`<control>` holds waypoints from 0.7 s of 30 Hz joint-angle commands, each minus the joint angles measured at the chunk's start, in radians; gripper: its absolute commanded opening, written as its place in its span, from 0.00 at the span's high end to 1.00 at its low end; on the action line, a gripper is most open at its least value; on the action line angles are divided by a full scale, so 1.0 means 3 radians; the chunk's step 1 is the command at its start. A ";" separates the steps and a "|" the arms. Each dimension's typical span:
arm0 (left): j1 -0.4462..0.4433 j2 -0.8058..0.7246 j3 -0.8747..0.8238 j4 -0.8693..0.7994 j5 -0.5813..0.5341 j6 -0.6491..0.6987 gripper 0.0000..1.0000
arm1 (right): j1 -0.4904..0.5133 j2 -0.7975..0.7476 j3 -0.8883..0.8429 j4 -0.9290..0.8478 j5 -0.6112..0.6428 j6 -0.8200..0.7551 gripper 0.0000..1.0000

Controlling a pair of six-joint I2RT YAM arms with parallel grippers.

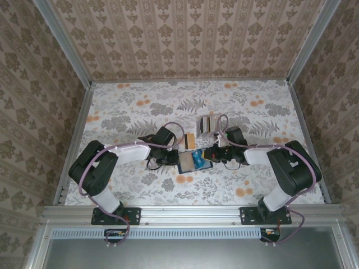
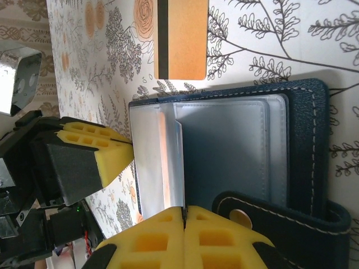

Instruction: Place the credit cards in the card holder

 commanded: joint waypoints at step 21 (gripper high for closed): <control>-0.0008 0.0119 0.0037 -0.0173 -0.0221 0.0010 0.91 | 0.0207 0.0318 0.0361 -0.0570 0.0021 -0.0424 0.90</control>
